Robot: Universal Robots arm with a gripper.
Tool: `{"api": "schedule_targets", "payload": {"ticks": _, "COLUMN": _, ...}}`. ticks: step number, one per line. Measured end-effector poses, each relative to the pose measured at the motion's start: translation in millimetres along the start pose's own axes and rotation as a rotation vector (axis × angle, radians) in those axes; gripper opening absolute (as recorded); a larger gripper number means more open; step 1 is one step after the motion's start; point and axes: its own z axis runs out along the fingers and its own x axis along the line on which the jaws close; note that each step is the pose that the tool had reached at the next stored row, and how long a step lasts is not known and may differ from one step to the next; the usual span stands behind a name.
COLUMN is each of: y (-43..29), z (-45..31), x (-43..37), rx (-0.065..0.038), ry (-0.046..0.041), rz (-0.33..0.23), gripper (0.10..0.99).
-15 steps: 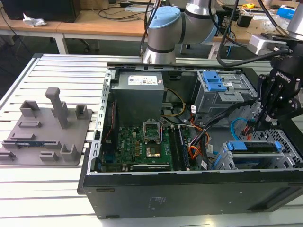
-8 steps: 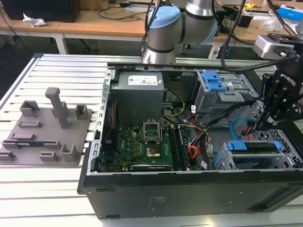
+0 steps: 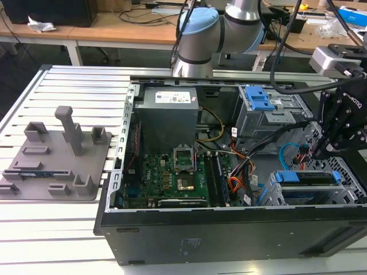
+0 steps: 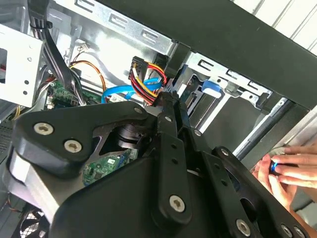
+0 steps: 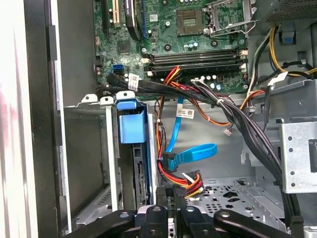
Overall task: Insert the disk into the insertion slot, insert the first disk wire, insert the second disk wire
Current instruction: 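Insert the first disk wire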
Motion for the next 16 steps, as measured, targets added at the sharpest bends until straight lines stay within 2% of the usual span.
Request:
{"api": "schedule_targets", "payload": {"ticks": 1, "y": 0.0, "z": 0.1, "x": 1.2, "rx": 0.0, "ry": -0.0093, "rz": 0.0, "gripper": 0.165}}
{"api": "schedule_targets", "payload": {"ticks": 2, "y": 0.2, "z": 0.2, "x": 3.4, "rx": -0.001, "ry": -0.0243, "rz": -0.001, "gripper": 0.165}}
{"api": "schedule_targets", "payload": {"ticks": 3, "y": 0.3, "z": 0.3, "x": 5.0, "rx": -0.001, "ry": -0.0354, "rz": -0.001, "gripper": 0.165}}
{"api": "schedule_targets", "payload": {"ticks": 4, "y": 0.4, "z": 0.6, "x": 7.9, "rx": -0.002, "ry": -0.0548, "rz": -0.001, "gripper": 0.165}}
{"api": "schedule_targets", "payload": {"ticks": 5, "y": 0.1, "z": 0.8, "x": 14.3, "rx": -0.003, "ry": -0.0726, "rz": -0.002, "gripper": 0.165}}
{"api": "schedule_targets", "payload": {"ticks": 12, "y": 1.1, "z": 1.1, "x": 16.1, "rx": -0.003, "ry": -0.0745, "rz": -0.002, "gripper": 0.165}}
{"api": "schedule_targets", "payload": {"ticks": 14, "y": 5.5, "z": 1.5, "x": 20.6, "rx": -0.003, "ry": -0.0745, "rz": -0.002, "gripper": 0.165}}
{"api": "schedule_targets", "payload": {"ticks": 16, "y": 5.1, "z": 1.7, "x": 24.8, "rx": -0.003, "ry": -0.0744, "rz": -0.004, "gripper": 0.165}}
